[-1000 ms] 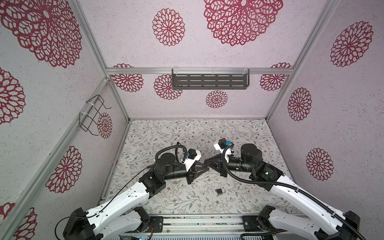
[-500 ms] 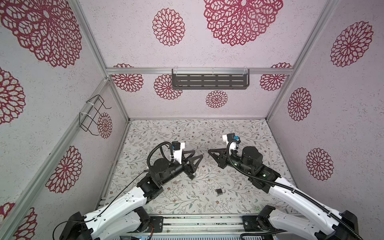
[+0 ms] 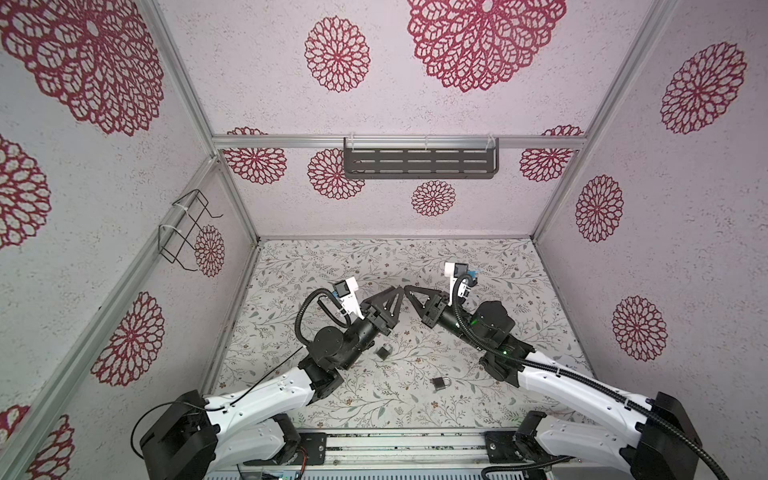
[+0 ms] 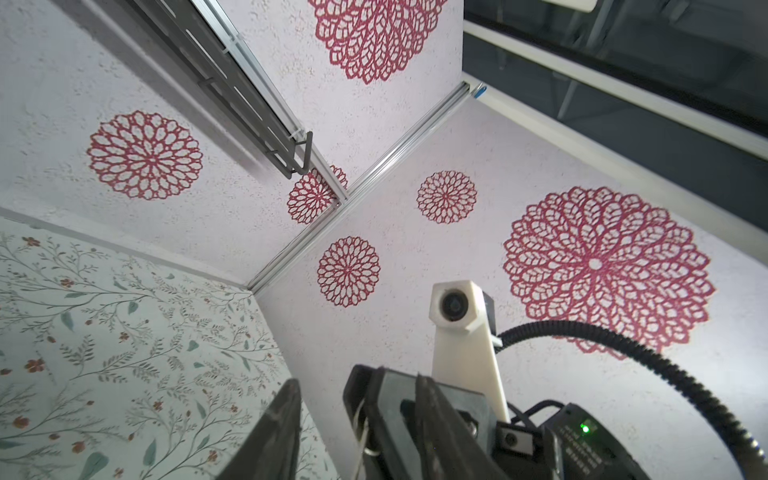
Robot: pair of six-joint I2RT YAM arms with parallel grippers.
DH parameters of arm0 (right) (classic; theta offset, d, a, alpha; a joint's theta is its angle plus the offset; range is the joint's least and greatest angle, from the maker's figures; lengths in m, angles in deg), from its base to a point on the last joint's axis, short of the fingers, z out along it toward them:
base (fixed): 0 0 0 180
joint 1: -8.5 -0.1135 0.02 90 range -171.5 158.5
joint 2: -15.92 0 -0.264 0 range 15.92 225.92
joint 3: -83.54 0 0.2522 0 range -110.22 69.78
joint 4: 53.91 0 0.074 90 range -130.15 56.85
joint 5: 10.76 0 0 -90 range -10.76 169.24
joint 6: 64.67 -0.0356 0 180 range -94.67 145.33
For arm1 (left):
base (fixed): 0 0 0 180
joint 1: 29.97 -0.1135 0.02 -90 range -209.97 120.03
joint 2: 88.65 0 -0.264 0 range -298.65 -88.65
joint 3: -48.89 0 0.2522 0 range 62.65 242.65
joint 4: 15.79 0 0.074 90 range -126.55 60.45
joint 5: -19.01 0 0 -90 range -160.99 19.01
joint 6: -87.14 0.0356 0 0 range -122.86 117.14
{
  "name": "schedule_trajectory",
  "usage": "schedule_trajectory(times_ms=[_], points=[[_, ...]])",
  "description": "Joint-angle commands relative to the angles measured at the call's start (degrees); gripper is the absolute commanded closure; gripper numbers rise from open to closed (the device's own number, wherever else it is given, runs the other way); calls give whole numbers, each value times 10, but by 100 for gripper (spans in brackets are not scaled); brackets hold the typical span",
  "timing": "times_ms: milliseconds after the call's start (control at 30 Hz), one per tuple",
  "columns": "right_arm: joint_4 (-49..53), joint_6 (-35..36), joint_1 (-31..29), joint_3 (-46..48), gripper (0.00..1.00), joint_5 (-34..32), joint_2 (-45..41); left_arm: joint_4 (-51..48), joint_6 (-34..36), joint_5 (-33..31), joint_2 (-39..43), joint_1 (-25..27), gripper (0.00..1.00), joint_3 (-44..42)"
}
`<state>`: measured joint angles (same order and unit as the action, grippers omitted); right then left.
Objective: Unlock with the key
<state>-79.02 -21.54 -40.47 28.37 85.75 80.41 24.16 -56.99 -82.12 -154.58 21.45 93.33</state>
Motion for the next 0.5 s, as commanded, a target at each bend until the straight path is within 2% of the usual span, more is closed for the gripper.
schedule_trajectory(times_ms=[0,100,367,467], points=[[-76,-21,-10,-11,100,-16,2,61,-28,-17,-3,7,58,-5],[-98,-22,-16,-3,100,-21,6,59,-31,-20,-3,9,61,-5],[-116,-22,-17,3,100,-40,11,94,-41,-19,-21,14,77,-8],[-131,-23,-18,4,100,-34,19,100,-45,-16,-29,17,78,-6]])
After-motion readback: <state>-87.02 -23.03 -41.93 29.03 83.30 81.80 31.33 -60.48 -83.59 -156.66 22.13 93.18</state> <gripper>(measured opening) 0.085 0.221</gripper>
